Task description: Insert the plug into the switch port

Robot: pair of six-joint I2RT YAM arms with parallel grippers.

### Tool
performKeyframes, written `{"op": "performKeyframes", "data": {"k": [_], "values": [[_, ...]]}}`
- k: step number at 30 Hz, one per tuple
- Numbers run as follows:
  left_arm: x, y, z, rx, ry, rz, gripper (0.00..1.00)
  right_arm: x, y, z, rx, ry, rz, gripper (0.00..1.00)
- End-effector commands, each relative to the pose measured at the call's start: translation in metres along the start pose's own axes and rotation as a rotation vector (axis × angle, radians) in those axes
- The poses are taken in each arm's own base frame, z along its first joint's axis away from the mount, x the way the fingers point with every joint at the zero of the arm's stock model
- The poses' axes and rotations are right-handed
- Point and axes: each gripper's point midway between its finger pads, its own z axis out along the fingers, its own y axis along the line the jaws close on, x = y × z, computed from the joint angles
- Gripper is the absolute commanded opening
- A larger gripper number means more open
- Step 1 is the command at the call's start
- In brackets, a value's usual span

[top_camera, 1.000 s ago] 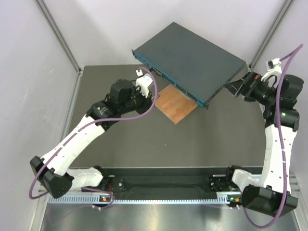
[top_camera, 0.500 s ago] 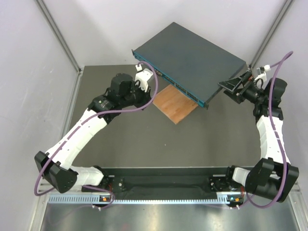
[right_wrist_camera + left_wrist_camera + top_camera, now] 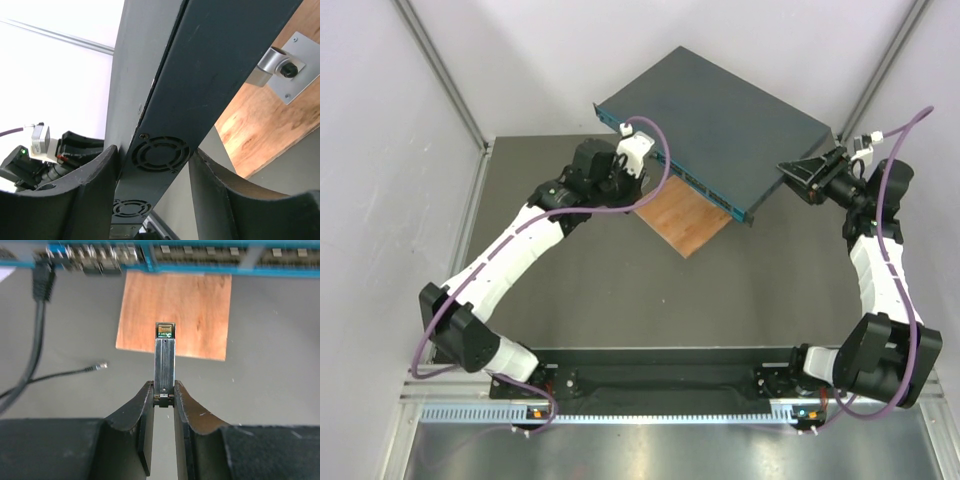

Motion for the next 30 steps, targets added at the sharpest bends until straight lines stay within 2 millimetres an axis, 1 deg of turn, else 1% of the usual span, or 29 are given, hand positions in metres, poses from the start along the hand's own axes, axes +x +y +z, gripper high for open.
{"op": "performKeyframes", "data": {"k": [1,2,3,5,6,8,9,11,15,17,18,21,25,30], "values": [[-0.035,0.009,0.005,-0.044,-0.09,0.0,0.0,-0.002,0.026,0.005,-0.095,-0.007,-0.11,0.36],[-0.035,0.01,0.008,-0.047,-0.086,-0.006,0.0,-0.001,0.026,0.005,-0.096,-0.006,-0.109,0.32],[-0.04,0.01,0.008,-0.046,-0.099,-0.009,0.0,-0.001,0.026,0.006,-0.096,-0.004,-0.108,0.26],[-0.041,0.01,0.014,-0.044,-0.096,-0.012,0.0,0.0,0.026,0.006,-0.098,0.0,-0.108,0.21],[-0.047,0.01,0.014,-0.045,-0.107,-0.016,0.0,0.001,0.026,0.005,-0.098,0.0,-0.108,0.15],[-0.044,0.011,0.022,-0.046,-0.088,-0.025,0.0,0.001,0.025,0.005,-0.094,0.002,-0.105,0.1],[-0.047,0.013,0.022,-0.053,-0.093,-0.042,0.0,0.001,0.025,0.005,-0.095,0.004,-0.103,0.04],[-0.047,0.011,0.027,-0.047,-0.089,-0.049,0.0,0.0,0.025,0.005,-0.094,0.004,-0.103,0.01],[-0.052,0.014,0.031,-0.054,-0.095,-0.054,0.0,0.0,0.029,0.004,-0.097,0.007,-0.119,0.0],[-0.051,0.016,0.033,-0.06,-0.091,-0.055,0.0,0.0,0.03,0.004,-0.102,0.011,-0.123,0.04],[-0.052,0.017,0.034,-0.06,-0.092,-0.055,0.0,0.0,0.03,0.005,-0.102,0.013,-0.122,0.04],[-0.052,0.02,0.034,-0.062,-0.093,-0.056,0.0,0.0,0.029,0.004,-0.1,0.013,-0.121,0.0],[-0.053,0.023,0.033,-0.071,-0.094,-0.056,0.0,0.0,0.029,0.005,-0.1,0.014,-0.118,0.0],[-0.053,0.033,0.03,-0.084,-0.094,-0.054,0.0,0.0,0.03,0.005,-0.102,0.017,-0.119,0.0]]}}
